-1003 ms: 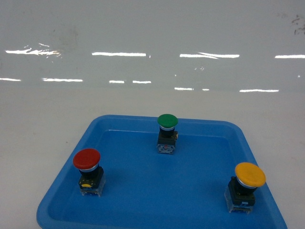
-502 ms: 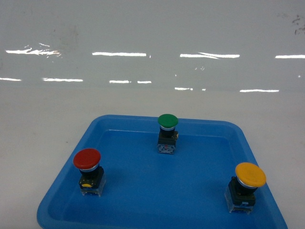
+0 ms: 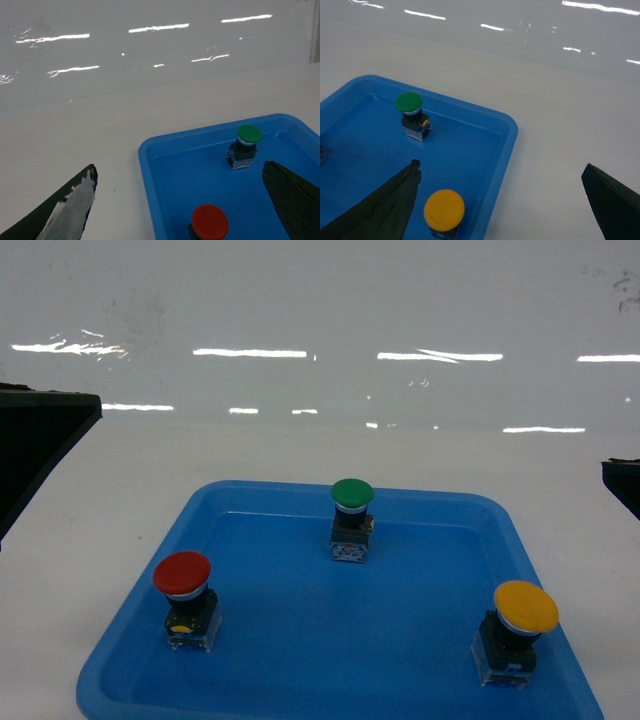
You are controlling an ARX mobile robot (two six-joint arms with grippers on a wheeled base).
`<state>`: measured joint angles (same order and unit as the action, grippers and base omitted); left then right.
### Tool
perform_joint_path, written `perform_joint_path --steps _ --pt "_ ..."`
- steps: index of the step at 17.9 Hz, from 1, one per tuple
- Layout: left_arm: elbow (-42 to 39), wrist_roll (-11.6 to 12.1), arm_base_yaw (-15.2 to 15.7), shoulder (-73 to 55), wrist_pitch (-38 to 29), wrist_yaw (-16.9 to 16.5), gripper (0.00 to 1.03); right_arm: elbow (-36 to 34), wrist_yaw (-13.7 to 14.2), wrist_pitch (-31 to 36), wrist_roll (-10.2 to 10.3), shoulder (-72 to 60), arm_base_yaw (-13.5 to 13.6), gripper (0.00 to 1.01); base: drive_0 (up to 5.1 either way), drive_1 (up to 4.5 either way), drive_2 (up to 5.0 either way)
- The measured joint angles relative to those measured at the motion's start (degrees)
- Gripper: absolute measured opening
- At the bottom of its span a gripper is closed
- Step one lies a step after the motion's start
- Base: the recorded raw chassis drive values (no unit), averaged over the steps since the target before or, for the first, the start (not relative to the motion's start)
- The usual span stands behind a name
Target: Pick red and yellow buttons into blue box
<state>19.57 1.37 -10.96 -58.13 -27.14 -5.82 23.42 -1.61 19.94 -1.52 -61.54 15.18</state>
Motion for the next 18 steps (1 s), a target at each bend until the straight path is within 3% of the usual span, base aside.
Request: perform_joint_path --steps 3,7,11,13,18 --pt "0.0 0.1 -0.6 1.5 0.4 -0.4 0.98 1.0 2.9 -1.3 -0.4 -0.3 3.4 0.98 0.0 0.00 0.0" --pt "0.0 0.1 -0.6 1.5 0.5 -0.4 0.98 3.0 4.7 -0.7 -1.4 -8.2 7.8 0.98 0.0 0.00 0.0" --pt "0.0 0.1 -0.6 1.5 0.5 -0.4 0.98 3.5 5.4 0.0 -1.3 -10.6 9.4 0.98 0.0 0.00 0.0" --pt "0.0 0.1 -0.6 1.5 0.4 -0.4 0.98 3.8 4.2 0.9 -1.4 -12.9 10.0 0.98 0.0 0.00 0.0" --pt "0.0 0.1 -0.6 1.5 0.5 -0.4 0.98 0.3 3.3 1.7 -1.6 -17.6 8.3 0.98 0.0 0.00 0.0"
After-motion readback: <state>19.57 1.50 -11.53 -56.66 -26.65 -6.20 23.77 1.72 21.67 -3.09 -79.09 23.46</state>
